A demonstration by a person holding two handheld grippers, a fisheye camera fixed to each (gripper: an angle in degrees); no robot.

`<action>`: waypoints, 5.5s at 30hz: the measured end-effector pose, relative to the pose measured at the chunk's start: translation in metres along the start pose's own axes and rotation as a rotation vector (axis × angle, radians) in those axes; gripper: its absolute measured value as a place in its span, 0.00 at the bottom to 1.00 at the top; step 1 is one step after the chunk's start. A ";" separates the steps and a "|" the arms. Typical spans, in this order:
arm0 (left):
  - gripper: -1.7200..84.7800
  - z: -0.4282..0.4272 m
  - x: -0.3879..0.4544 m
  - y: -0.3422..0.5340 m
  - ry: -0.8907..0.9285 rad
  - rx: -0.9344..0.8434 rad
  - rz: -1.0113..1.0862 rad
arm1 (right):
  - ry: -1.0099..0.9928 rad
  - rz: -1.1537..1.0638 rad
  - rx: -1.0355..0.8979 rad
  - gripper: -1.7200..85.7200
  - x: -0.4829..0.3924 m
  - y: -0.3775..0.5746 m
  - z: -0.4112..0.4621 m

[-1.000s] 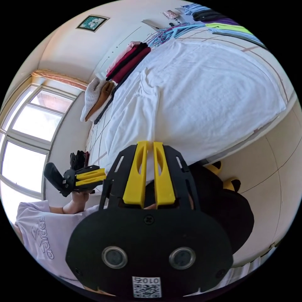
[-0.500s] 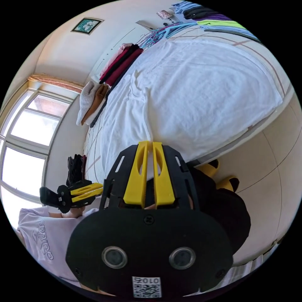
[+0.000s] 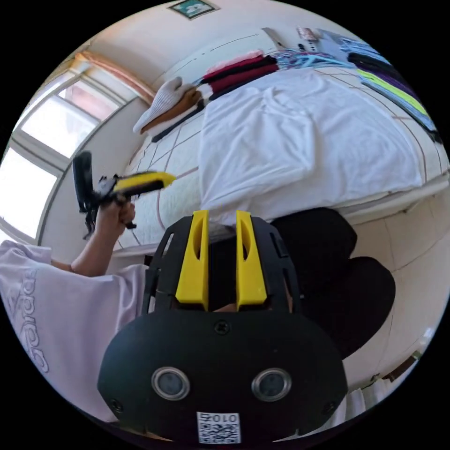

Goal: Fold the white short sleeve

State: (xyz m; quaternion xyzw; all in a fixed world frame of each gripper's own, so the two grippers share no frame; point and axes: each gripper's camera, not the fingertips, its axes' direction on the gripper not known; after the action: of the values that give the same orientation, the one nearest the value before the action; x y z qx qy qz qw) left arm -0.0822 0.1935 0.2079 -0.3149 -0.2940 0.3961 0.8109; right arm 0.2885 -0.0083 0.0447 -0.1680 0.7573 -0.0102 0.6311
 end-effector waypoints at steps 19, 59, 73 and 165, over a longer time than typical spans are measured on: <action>0.03 0.009 -0.090 -0.026 -0.024 0.072 -0.127 | 0.148 -0.060 -0.035 0.07 -0.048 0.011 0.063; 0.12 0.291 -0.011 -0.488 -0.255 -0.168 0.577 | 0.255 0.364 0.342 0.10 0.291 0.017 -0.097; 0.19 0.467 -0.080 -0.638 -0.017 -0.422 0.391 | 0.189 0.455 0.356 0.14 0.392 0.027 -0.067; 0.10 0.165 -0.281 -0.175 -0.192 -0.142 0.097 | 0.317 -0.333 -0.032 0.07 -0.117 0.099 0.100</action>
State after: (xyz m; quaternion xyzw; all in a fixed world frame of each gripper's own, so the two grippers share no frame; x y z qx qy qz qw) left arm -0.2661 -0.0783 0.3778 -0.3460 -0.3818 0.4416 0.7345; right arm 0.3779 0.1360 0.1132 -0.2966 0.8088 -0.1284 0.4913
